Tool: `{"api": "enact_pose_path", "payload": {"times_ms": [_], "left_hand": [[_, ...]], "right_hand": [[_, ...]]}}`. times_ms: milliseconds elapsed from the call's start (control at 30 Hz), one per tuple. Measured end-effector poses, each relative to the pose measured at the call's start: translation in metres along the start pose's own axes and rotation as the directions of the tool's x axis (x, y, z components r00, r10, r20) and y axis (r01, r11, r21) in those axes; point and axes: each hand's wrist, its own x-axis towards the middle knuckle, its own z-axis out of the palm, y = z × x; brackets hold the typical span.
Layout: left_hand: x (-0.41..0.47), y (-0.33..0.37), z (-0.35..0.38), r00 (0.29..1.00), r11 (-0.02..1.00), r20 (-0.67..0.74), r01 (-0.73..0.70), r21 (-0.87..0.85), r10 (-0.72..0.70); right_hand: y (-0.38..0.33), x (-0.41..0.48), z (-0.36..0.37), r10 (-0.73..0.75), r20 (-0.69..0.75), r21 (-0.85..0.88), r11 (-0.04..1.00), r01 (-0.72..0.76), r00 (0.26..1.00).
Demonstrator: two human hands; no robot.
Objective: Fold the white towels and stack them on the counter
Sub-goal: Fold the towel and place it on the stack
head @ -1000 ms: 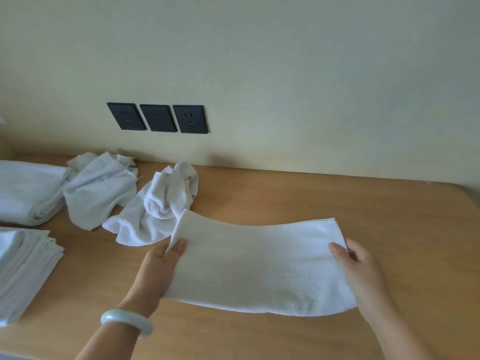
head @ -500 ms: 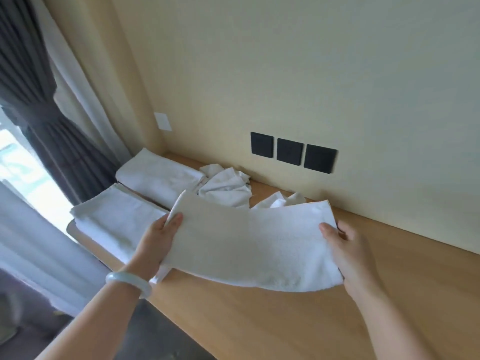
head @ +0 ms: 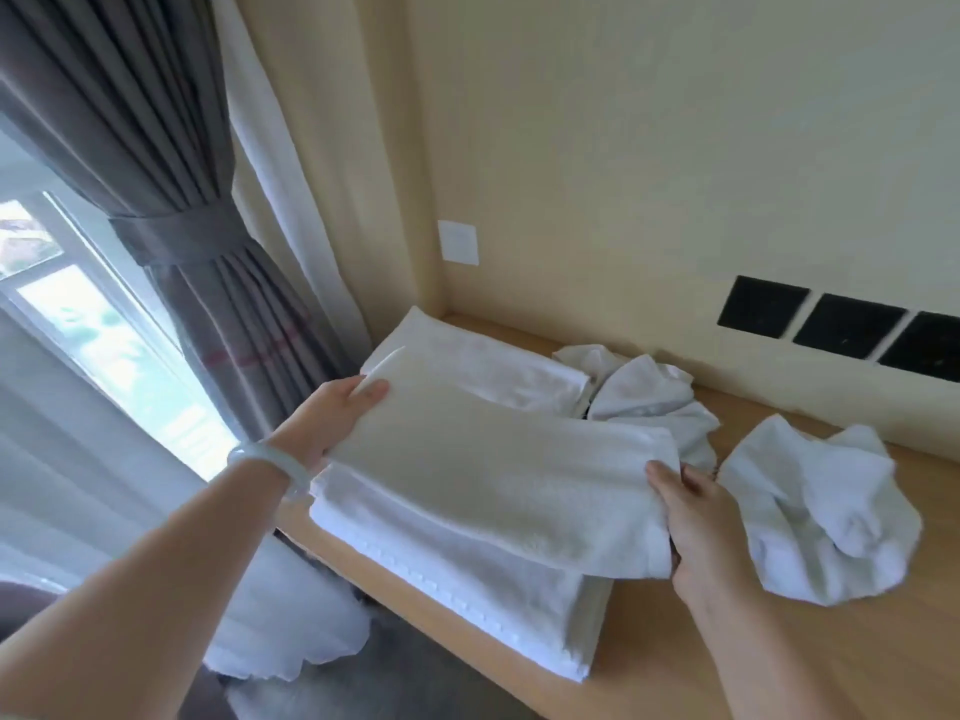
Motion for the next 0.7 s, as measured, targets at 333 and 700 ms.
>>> {"api": "enact_pose_path", "payload": {"times_ms": [333, 700], "left_hand": [[0.071, -0.096, -0.016, 0.986, 0.966, 0.113, 0.089, 0.241, -0.119], [0.069, -0.09, -0.013, 0.994, 0.914, 0.086, -0.097, 0.394, 0.068]], "right_hand": [[0.068, -0.027, 0.062, 0.151, -0.115, -0.244, 0.954, -0.175, 0.982], [0.073, -0.025, 0.065, -0.022, -0.185, -0.456, 0.888, -0.066, 0.982]]}}
